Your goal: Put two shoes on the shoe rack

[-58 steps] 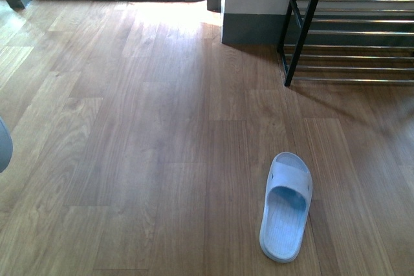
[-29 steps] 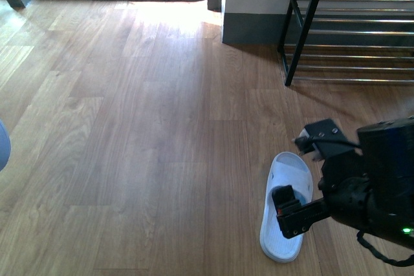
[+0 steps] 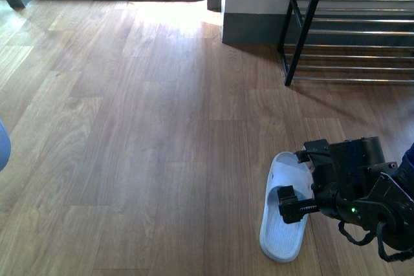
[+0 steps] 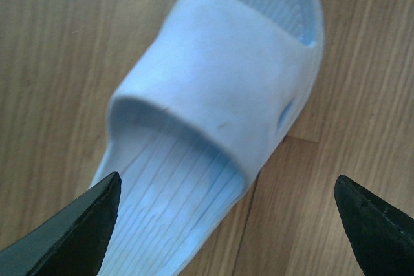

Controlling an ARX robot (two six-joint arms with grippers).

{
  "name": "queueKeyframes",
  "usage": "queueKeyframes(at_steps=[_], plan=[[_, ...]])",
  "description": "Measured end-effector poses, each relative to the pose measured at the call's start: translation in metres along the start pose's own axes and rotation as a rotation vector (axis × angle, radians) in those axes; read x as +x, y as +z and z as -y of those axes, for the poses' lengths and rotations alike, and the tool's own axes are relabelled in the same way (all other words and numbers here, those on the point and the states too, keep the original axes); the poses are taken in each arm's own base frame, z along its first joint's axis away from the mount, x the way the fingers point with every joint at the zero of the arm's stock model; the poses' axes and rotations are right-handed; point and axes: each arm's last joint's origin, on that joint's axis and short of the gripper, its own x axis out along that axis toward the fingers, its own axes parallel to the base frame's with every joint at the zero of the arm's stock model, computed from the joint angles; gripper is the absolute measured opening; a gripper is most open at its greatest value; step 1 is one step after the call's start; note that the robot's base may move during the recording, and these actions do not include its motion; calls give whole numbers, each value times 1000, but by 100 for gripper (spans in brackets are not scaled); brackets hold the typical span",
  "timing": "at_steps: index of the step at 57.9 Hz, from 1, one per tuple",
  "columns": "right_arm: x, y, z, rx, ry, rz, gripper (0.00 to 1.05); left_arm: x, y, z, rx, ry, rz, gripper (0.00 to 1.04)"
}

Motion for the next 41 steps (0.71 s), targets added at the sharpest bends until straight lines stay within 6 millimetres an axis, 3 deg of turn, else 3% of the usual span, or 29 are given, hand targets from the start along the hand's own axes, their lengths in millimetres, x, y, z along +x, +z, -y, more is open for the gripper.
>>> queueKeyframes(at_steps=[13,27,36,41], plan=[[31,3,22,31,-57,-8,96,0,0,0,0,0,0,2],[47,-1,26,12,-103,13,95,0,0,0,0,0,0,2],[51,-4,26,2,-141,23,79,0,0,0,0,0,0,2],[54,-8,25,-5,-146,18,61,0,0,0,0,0,0,2]])
